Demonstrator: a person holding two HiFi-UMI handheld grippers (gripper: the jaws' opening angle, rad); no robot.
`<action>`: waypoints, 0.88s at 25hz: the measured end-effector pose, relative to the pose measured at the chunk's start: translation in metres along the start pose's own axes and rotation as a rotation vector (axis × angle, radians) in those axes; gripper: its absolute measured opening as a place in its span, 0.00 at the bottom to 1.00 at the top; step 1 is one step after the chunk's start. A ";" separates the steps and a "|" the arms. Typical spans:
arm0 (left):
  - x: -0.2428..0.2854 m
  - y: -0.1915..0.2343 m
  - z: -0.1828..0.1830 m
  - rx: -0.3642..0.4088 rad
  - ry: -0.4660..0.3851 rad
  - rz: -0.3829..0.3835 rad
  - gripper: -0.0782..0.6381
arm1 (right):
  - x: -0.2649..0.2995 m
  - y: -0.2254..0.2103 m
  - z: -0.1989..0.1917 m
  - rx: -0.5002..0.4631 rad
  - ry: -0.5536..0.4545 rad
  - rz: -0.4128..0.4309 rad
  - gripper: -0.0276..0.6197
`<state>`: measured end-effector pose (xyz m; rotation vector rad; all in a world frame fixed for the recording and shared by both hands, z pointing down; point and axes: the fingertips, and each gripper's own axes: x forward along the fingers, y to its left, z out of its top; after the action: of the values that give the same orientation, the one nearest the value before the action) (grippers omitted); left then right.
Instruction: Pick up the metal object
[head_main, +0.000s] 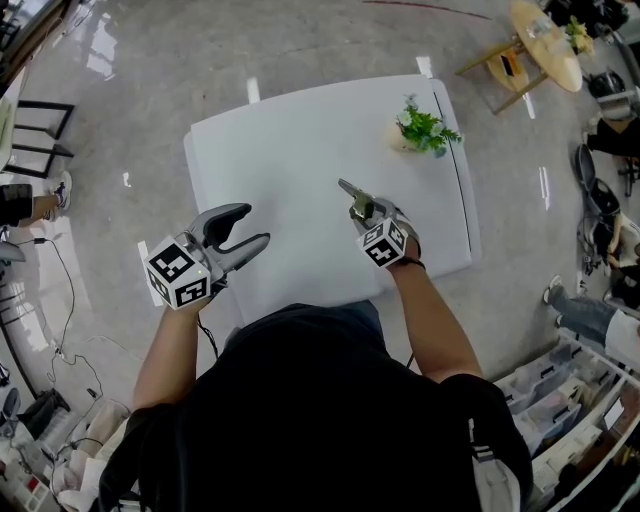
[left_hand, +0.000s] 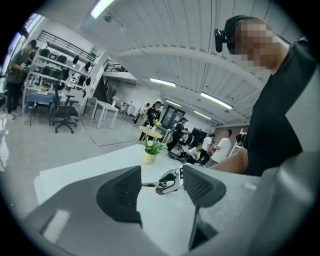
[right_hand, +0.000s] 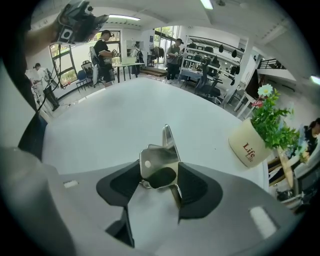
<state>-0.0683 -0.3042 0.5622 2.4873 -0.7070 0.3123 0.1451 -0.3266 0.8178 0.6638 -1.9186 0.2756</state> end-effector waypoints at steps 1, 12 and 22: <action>0.000 0.000 0.000 -0.002 0.000 -0.001 0.47 | 0.000 -0.001 0.001 0.000 0.000 -0.002 0.42; 0.002 -0.004 0.000 -0.006 0.000 -0.022 0.47 | -0.005 0.001 0.001 -0.050 0.014 -0.041 0.31; 0.003 -0.011 0.005 -0.001 -0.004 -0.046 0.47 | -0.015 -0.005 0.004 -0.067 0.018 -0.077 0.25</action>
<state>-0.0596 -0.3008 0.5543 2.5001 -0.6507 0.2902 0.1495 -0.3275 0.8027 0.6866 -1.8722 0.1670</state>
